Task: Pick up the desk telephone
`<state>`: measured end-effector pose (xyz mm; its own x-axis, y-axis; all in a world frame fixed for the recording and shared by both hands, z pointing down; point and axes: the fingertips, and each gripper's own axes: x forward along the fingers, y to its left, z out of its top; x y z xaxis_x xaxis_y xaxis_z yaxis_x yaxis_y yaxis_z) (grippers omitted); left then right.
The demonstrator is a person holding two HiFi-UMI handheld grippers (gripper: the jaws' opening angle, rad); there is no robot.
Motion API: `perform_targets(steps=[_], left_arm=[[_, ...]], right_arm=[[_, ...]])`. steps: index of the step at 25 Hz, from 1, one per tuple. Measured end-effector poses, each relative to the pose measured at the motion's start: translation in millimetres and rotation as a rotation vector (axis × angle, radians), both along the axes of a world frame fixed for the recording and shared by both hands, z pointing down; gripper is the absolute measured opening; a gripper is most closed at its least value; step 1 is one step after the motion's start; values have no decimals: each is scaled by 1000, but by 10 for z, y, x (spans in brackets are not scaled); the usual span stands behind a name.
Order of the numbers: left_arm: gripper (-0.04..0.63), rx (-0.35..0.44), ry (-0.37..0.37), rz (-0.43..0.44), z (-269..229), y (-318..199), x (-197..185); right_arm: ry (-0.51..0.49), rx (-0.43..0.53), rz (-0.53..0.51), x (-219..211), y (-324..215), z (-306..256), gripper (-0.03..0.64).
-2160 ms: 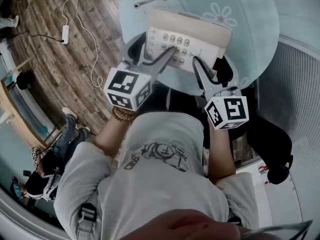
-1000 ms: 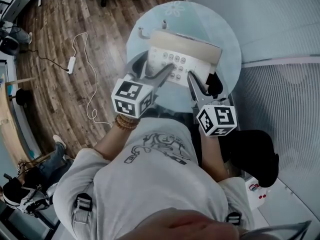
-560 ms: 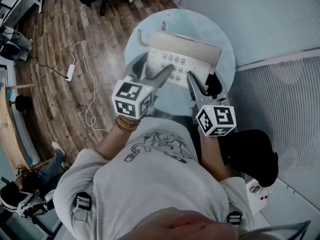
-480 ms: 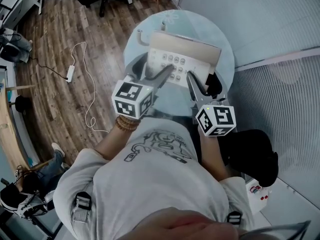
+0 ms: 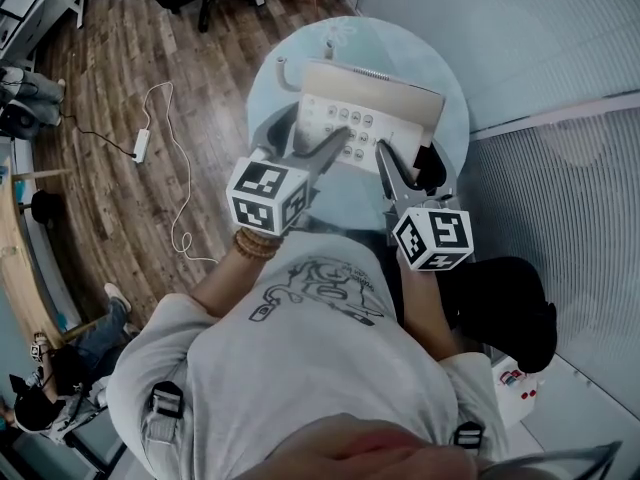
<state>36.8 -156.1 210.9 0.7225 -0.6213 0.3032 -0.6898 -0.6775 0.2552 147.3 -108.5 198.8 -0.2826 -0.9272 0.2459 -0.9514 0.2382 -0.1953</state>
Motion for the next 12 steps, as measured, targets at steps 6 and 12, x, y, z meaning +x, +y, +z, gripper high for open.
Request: perform_targets(steps=[6, 12], left_arm=[[356, -5, -2, 0, 9, -33, -2], [356, -6, -5, 0, 49, -26, 26]], right_arm=[[-2, -2, 1, -2, -32, 11, 314], [-5, -1, 3, 27, -26, 52, 314]])
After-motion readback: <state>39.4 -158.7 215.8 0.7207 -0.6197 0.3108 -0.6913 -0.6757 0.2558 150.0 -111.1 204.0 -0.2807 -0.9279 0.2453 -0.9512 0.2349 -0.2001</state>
